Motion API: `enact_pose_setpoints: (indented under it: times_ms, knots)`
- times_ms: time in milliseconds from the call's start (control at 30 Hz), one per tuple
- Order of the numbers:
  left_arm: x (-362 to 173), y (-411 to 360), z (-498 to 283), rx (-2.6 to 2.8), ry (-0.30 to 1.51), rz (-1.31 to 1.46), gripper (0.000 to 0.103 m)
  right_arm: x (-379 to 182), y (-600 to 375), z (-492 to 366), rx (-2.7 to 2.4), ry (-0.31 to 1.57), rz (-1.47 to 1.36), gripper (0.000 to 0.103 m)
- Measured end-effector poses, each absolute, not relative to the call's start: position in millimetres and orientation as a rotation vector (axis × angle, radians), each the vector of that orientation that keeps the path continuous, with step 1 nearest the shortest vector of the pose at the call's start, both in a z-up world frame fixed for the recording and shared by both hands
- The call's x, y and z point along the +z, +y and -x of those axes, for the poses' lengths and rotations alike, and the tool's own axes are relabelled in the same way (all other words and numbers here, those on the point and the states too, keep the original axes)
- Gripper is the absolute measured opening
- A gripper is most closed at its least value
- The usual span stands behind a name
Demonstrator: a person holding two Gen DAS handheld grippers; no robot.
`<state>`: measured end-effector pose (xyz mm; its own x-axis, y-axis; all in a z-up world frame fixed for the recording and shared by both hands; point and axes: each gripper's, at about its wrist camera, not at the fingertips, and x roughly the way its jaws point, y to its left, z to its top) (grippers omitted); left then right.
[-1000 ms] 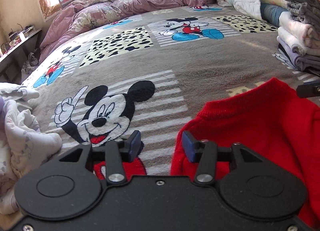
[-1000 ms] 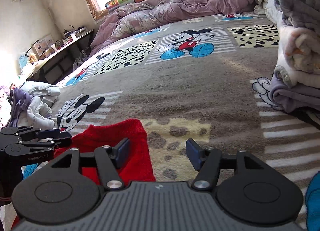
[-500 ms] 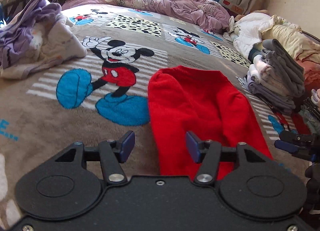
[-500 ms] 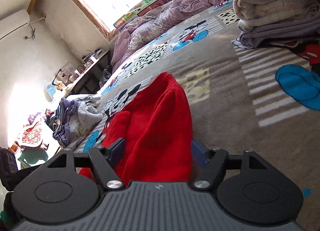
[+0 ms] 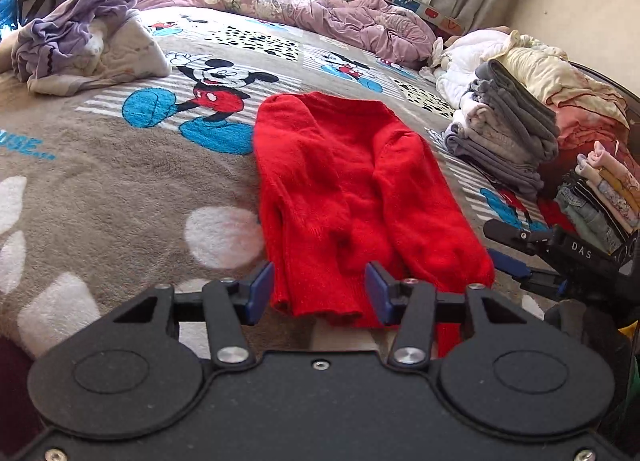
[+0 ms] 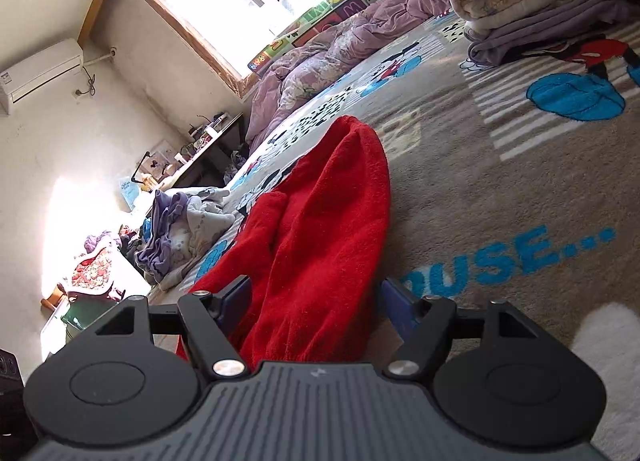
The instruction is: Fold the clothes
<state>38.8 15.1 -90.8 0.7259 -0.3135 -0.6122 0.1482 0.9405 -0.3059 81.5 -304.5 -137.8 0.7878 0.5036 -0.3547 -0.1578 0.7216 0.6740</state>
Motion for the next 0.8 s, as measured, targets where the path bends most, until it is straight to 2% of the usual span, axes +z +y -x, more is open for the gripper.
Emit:
enact_pose_setpoints:
  times_ms: [67,233,433,667,800]
  knots:
    - [-97,9,-42,-0.255,0.727,0.225,0.044,-138,-305,-81,0.397,0.544,-0.667,0.072]
    - [-119,2,-54,-0.231,0.77,0.227,0.034,-150,-304,-84,0.39,0.574,-0.651,0.072]
    - [-133,1,-54,-0.197,0.782,0.249,0.034,-161,-302,-92,0.381,0.6,-0.672,0.072]
    - [-133,15,-48,-0.204,0.779,0.401,0.033,-168,-299,-97,0.383,0.621,-0.679,0.072]
    - [-126,15,-46,-0.196,0.748,0.419,0.014,-169,-295,-98,0.381,0.621,-0.668,0.072]
